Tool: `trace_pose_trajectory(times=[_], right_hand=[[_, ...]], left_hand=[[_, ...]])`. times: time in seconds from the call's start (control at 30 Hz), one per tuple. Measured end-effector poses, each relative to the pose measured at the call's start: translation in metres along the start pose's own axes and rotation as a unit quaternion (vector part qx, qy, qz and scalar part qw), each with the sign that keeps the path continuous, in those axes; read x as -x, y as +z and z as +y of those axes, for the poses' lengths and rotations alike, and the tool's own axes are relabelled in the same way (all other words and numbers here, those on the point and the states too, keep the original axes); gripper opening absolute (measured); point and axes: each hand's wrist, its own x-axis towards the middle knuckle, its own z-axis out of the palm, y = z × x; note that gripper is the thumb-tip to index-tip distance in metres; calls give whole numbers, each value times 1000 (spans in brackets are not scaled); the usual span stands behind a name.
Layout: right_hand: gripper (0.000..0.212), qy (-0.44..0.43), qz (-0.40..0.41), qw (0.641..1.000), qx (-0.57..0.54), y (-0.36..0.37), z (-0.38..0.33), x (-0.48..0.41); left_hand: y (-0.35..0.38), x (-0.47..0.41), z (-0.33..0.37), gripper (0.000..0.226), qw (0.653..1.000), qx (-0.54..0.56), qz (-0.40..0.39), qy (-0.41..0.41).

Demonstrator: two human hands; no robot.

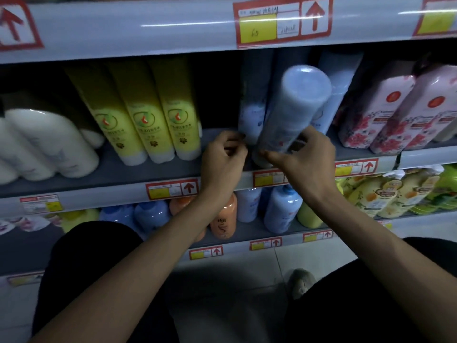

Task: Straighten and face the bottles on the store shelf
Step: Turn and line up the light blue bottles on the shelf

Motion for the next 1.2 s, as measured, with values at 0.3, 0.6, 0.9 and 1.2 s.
trace_pose_trajectory(times=[0.3, 0.6, 0.9, 1.2], right_hand=[[38, -29, -27, 999, -26, -37, 5, 13], [35, -6, -25, 998, -49, -45, 11, 16], [35, -3, -42, 997, -61, -49, 9, 16], [36, -13, -44, 998, -47, -45, 6, 16]], left_hand=[[17, -29, -4, 46, 975, -222, 13, -25], [40, -43, 3, 72, 927, -371, 51, 0], [31, -46, -2, 58, 924, -379, 53, -20], [23, -41, -4, 51, 915, -389, 97, -51]])
